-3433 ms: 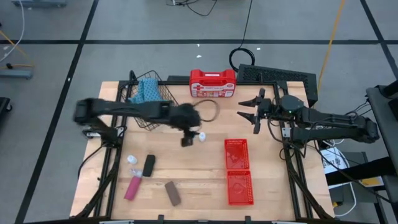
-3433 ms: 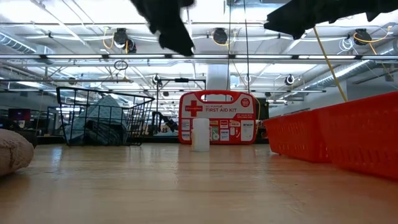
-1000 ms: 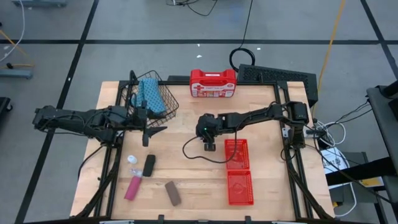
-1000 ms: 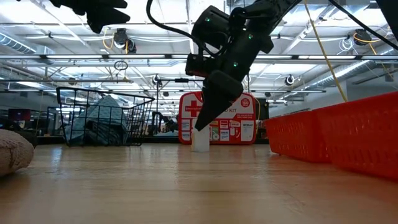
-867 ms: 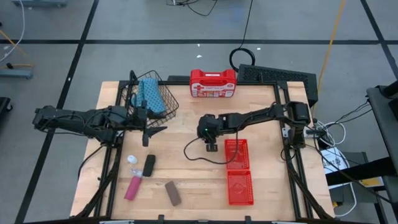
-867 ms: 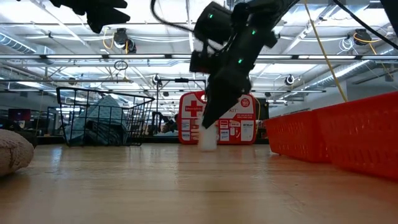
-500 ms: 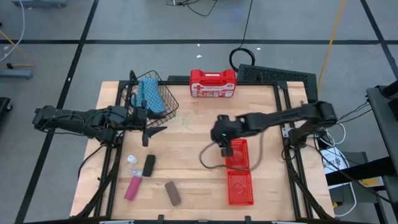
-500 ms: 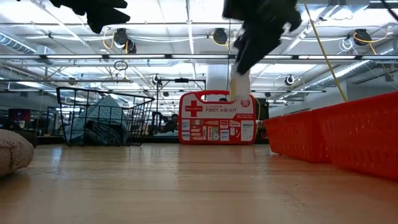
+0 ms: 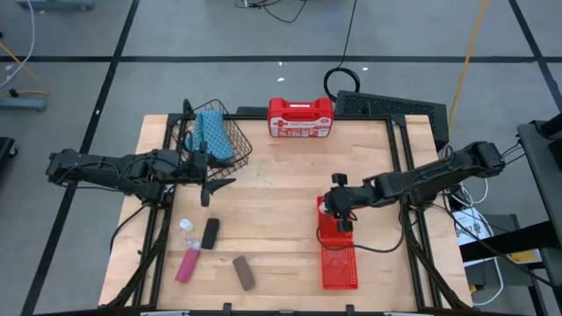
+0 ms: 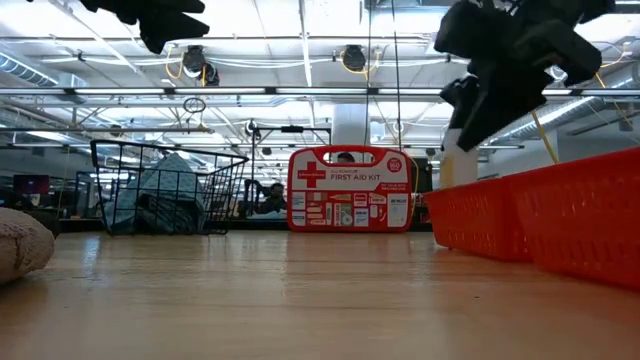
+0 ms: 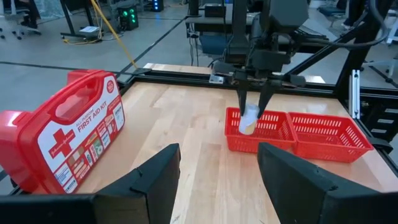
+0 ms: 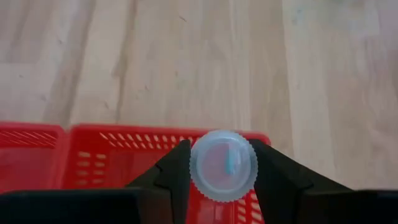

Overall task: Pick & Place Medicine items
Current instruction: Put the top white pill bottle into the top red basket, then put the bottom white pill bottle into the top red basket

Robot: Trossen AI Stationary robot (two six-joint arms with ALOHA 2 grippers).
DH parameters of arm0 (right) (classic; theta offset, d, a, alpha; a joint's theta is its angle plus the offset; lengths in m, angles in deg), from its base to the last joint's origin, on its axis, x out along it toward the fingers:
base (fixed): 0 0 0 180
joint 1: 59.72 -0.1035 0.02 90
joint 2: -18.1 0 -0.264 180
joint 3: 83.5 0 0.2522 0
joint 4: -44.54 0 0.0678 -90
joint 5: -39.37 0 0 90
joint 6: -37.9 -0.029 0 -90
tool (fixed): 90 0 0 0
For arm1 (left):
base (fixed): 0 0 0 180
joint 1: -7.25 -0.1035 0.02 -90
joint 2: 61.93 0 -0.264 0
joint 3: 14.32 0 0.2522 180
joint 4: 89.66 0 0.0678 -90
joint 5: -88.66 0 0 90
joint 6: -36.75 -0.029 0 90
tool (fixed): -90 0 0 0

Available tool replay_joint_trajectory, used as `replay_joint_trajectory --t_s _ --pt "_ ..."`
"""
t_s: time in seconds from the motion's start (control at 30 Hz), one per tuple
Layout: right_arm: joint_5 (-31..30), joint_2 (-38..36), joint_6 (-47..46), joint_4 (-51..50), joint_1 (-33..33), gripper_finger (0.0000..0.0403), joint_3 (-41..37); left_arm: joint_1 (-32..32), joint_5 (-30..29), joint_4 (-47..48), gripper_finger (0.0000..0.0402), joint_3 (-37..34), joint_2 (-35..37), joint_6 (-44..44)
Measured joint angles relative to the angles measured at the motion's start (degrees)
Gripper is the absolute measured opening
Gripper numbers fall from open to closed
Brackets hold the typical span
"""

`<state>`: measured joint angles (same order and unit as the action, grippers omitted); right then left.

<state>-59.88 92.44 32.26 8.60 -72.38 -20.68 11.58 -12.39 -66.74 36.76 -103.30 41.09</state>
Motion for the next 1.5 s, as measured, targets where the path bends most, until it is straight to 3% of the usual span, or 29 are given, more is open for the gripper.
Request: replay_joint_trajectory --t_s 0.67,1.2,1.5 --pt "0.35 6.35 0.01 4.21 1.81 0.013 -3.34 -0.01 0.0 0.02 0.0225 0.0 0.0 -0.02" --pt "0.13 7.21 -0.48 4.4 1.82 0.0187 -3.36 0.01 0.02 0.01 0.0225 0.0 -0.02 0.0" --pt "0.06 -2.35 2.89 3.45 1.83 0.0181 -3.36 -0.01 0.02 0.01 0.0225 0.0 0.0 0.0"
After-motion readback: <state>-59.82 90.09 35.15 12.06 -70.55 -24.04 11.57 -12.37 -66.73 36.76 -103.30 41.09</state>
